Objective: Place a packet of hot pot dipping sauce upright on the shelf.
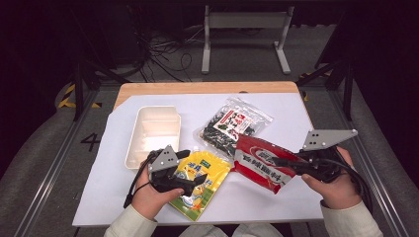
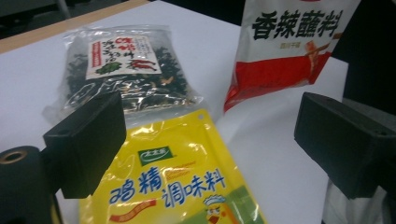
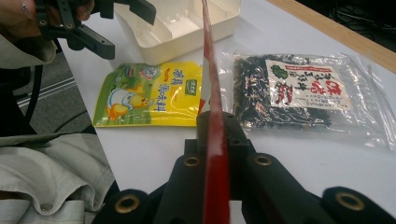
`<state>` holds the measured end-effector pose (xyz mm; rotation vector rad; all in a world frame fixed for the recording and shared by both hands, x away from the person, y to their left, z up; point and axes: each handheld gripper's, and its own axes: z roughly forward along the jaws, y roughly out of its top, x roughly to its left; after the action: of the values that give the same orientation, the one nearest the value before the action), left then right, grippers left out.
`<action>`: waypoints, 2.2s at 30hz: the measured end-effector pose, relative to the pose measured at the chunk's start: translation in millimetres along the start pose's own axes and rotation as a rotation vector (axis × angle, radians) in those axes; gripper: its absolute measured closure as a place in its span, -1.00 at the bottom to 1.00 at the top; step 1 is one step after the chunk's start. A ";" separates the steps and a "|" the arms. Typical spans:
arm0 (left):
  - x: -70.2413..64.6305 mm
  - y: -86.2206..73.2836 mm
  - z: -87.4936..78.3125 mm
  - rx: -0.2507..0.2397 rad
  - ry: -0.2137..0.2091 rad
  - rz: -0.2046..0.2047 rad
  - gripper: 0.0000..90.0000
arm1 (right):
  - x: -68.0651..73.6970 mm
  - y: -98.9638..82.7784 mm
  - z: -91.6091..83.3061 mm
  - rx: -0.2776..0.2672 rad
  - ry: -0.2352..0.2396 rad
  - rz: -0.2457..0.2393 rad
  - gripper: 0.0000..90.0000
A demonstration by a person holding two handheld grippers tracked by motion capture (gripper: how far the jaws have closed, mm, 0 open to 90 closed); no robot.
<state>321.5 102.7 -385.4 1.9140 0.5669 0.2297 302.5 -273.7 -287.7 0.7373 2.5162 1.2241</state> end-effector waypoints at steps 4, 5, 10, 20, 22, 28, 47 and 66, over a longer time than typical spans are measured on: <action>-1.9 -0.9 9.7 0.002 -0.035 0.015 -0.70 | 0.7 3.7 1.9 -0.007 0.012 -0.007 0.97; -1.7 -1.1 12.1 0.008 -0.039 0.023 -0.70 | 0.9 4.9 2.6 -0.008 0.018 -0.010 0.97; -1.2 -2.5 23.8 0.015 -0.074 0.020 -0.67 | 2.9 8.4 5.4 -0.004 0.037 -0.030 0.97; -1.7 -5.5 41.8 0.027 -0.146 0.037 -0.68 | 11.4 16.7 11.9 -0.010 0.087 -0.077 0.97; -2.9 -6.3 45.1 0.029 -0.157 0.038 -0.68 | 13.2 18.4 12.5 -0.013 0.096 -0.081 0.97; -4.6 -8.8 57.4 0.042 -0.183 0.054 -0.65 | 17.9 22.4 15.2 -0.019 0.125 -0.098 0.97; -10.4 -12.1 85.3 -0.001 -0.320 0.090 -0.23 | 18.4 23.1 17.5 -0.050 0.177 -0.101 0.97; -11.9 -8.2 75.9 0.055 -0.404 0.056 0.67 | 14.2 19.9 15.2 -0.070 0.166 -0.094 0.96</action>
<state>340.0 37.5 -422.5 1.9606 0.2503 -0.1387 303.7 -245.6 -281.4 0.5147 2.5902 1.3846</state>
